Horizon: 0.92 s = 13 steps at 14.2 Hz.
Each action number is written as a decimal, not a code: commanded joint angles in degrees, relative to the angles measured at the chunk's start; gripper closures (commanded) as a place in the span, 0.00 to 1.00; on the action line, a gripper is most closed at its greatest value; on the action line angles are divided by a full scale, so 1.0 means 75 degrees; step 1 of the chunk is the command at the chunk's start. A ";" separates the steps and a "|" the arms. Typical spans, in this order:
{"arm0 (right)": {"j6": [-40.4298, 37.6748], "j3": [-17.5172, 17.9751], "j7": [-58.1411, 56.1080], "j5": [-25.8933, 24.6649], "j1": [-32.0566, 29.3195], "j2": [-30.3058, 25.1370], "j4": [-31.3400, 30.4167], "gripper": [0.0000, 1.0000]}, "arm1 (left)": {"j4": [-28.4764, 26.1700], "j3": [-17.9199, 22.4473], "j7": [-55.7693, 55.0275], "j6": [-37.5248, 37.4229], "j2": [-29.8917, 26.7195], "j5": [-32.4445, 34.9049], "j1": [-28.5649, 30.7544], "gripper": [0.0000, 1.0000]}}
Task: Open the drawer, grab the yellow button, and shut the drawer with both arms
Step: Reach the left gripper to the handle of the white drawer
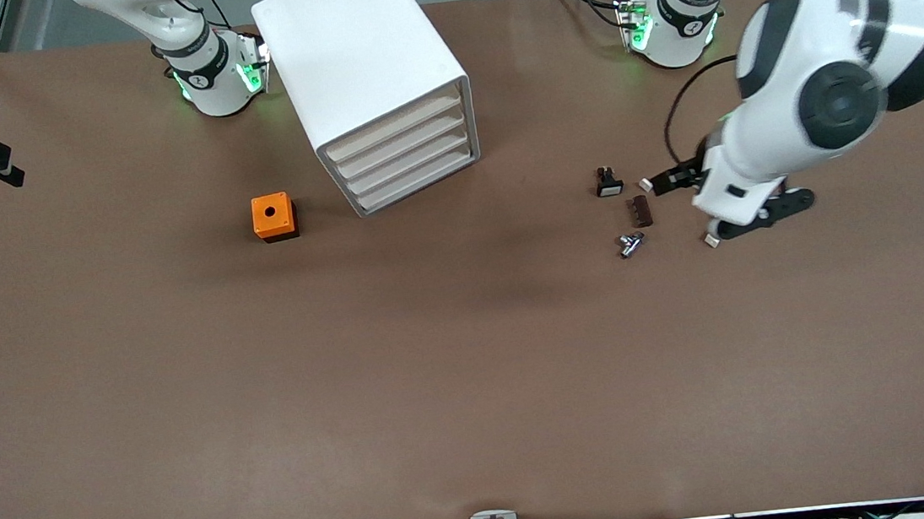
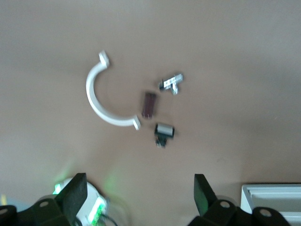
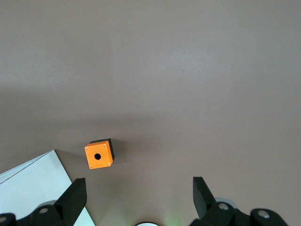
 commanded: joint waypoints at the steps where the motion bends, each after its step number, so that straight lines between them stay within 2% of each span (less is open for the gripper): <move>1: 0.0000 0.0030 -0.0128 0.0071 -0.0063 -0.0192 -0.0156 0.00 | 0.0663 0.0003 -0.1748 -0.0758 0.0680 -0.0781 -0.0327 0.00; 3: 0.0000 0.0030 -0.0128 0.0071 -0.0063 -0.0191 -0.0156 0.00 | 0.1180 -0.0020 -0.3317 -0.0890 0.1395 -0.1484 -0.0363 0.00; 5: 0.0000 0.0030 -0.0128 0.0071 -0.0063 -0.0180 -0.0156 0.00 | 0.1509 -0.0032 -0.4597 -0.0901 0.1795 -0.2060 -0.0597 0.00; 9: -0.0011 0.0019 -0.0128 0.0060 -0.0063 -0.0168 -0.0086 0.00 | 0.1615 -0.0090 -0.7666 -0.0913 0.2767 -0.3441 -0.1148 0.00; 11: -0.0023 0.0030 -0.0128 0.0013 -0.0063 -0.0168 -0.0062 0.00 | 0.1977 -0.0370 -0.9225 -0.0936 0.3434 -0.3843 -0.1230 0.00; 13: -0.0035 0.0030 -0.0046 0.0001 -0.0063 -0.0133 0.0031 0.00 | 0.2213 -0.0547 -1.0120 -0.1030 0.3974 -0.4427 -0.1219 0.00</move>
